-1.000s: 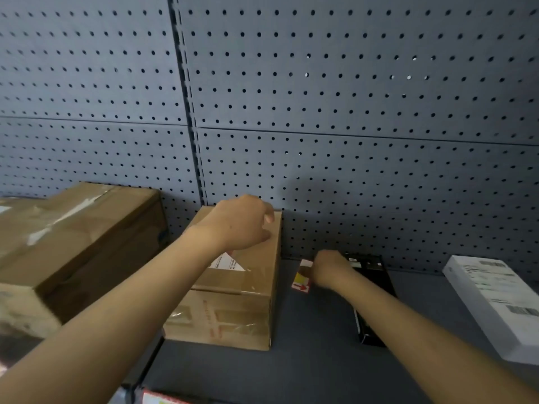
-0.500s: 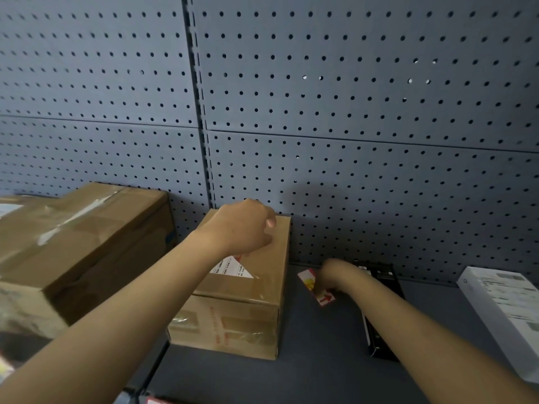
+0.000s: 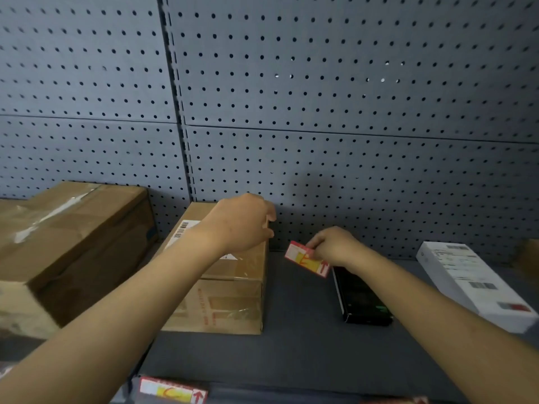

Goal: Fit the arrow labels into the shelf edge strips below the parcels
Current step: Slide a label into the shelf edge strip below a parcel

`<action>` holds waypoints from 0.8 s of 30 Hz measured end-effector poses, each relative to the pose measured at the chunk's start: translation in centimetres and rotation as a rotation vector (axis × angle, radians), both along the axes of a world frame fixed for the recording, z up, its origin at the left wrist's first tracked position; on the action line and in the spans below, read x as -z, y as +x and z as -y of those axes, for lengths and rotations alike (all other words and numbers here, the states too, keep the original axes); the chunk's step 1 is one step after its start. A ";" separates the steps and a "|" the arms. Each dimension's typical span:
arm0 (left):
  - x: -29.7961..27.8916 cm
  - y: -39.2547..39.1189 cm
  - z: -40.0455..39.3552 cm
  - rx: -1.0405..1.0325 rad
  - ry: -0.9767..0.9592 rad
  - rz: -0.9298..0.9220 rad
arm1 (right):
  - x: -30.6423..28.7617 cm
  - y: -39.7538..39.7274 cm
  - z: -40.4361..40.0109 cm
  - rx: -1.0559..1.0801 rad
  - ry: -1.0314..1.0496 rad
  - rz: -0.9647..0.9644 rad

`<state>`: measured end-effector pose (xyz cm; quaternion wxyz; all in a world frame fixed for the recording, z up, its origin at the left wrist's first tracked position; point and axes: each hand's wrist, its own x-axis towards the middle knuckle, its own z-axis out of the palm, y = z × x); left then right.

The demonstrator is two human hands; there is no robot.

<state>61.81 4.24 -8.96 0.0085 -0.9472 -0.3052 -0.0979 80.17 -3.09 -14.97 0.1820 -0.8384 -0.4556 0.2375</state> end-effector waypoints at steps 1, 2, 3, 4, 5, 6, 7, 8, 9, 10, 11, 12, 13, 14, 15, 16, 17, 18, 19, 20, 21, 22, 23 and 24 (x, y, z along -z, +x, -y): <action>0.1 0.3 0.7 0.028 0.001 0.012 | -0.6 0.2 1.1 -0.006 0.024 -0.007; 0.3 0.7 1.5 0.058 -0.002 0.020 | -1.1 0.4 2.3 -0.006 0.046 -0.011; 0.4 1.1 2.4 0.088 0.000 0.023 | -1.5 0.6 3.3 0.003 0.072 -0.018; 0.6 1.6 3.3 0.118 0.007 0.024 | -1.8 0.8 4.4 0.014 0.098 -0.024; 0.8 2.1 4.2 0.148 0.020 0.026 | -2.0 1.0 5.5 0.016 0.120 -0.017; 1.0 2.6 5.2 0.170 0.037 0.026 | -2.1 1.3 6.4 0.014 0.132 0.001; 1.2 3.1 6.0 0.182 0.058 0.022 | -2.1 1.6 7.3 0.007 0.137 0.024; 1.5 3.6 6.9 0.183 0.078 0.014 | -2.1 1.8 8.2 0.002 0.140 0.047; 1.7 4.0 7.8 0.179 0.090 0.003 | -2.1 2.1 9.2 -0.003 0.146 0.067; 1.8 4.4 8.7 0.178 0.099 -0.010 | -2.0 2.4 10.1 -0.006 0.159 0.081; 1.9 4.9 9.6 0.178 0.102 -0.023 | -1.9 2.8 11.2 -0.008 0.176 0.092; 2.1 5.3 10.6 0.175 0.096 -0.038 | -1.9 3.3 12.4 -0.012 0.190 0.102; 2.4 5.8 11.6 0.169 0.083 -0.054 | -1.9 3.7 13.7 -0.017 0.201 0.110; 2.7 6.3 12.7 0.160 0.067 -0.067 | -1.9 4.2 15.1 -0.020 0.213 0.113; 3.0 6.9 13.9 0.152 0.053 -0.076 | -1.8 4.8 16.6 -0.020 0.228 0.111; 3.4 7.6 15.2 0.145 0.041 -0.083 | -1.8 5.5 18.1 -0.020 0.242 0.109; 3.7 8.3 16.5 0.138 0.029 -0.090 | -1.7 6.1 19.6 -0.025 0.253 0.107; 4.0 9.1 18.0 0.130 0.013 -0.098 | -1.6 6.7 21.1 -0.035 0.258 0.104; 4.4 9.9 19.5 0.122 -0.004 -0.106 | -1.5 7.4 22.5 -0.048 0.263 0.103; 4.8 10.7 21.0 0.118 -0.014 -0.113 | -1.3 8.0 23.9 -0.063 0.267 0.108; 5.2 11.5 22.4 0.116 -0.020 -0.120 | -1.1 8.6 25.2 -0.077 0.266 0.119; 5.5 12.1 23.8 0.113 -0.029 -0.122 | -0.8 9.2 26.5 -0.090 0.259 0.135; 5.7 12.7 25.1 0.108 -0.040 -0.115 | -0.6 9.7 27.6 -0.101 0.250 0.151; 6.0 13.2 26.3 0.102 -0.052 -0.104 | -0.5 10.3 28.8 -0.108 0.243 0.165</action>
